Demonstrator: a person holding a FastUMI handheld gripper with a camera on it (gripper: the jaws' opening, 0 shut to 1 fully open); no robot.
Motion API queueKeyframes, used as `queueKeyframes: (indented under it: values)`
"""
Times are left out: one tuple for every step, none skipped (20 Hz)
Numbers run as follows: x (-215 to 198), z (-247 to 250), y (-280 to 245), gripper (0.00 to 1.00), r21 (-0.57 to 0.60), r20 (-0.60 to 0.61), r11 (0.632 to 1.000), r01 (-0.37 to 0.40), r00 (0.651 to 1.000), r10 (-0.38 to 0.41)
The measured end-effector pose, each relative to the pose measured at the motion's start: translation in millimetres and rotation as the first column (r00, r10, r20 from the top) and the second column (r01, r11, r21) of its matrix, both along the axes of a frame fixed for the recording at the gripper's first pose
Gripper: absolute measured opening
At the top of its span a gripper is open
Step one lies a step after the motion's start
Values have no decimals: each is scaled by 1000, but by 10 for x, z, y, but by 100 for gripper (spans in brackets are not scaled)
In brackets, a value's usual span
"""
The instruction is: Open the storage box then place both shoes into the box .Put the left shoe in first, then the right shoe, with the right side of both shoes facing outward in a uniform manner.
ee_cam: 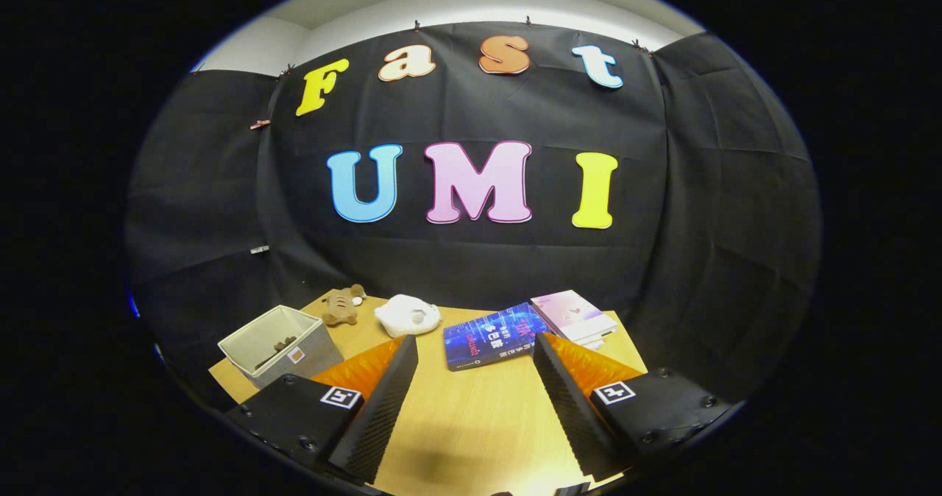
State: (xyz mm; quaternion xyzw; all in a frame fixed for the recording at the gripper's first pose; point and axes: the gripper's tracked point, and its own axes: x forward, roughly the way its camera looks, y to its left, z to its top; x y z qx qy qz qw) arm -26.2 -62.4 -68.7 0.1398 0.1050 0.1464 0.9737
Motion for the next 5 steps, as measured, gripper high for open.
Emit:
queueKeyframes:
  values:
    - [12, -7, -37, 98, 7, 2, 1000, 3, 1000, -3]
    - [30, -15, -87, 98, 9, 3, 1000, 4, 1000, -4]
    - [43, -40, -126, 98, 8, 1, 1000, 5, 1000, -5]
    - [53, -56, -146, 98, 10, -2, 1000, 4, 1000, -4]
    - [60, -63, -159, 98, 14, -4, 1000, 3, 1000, -3]
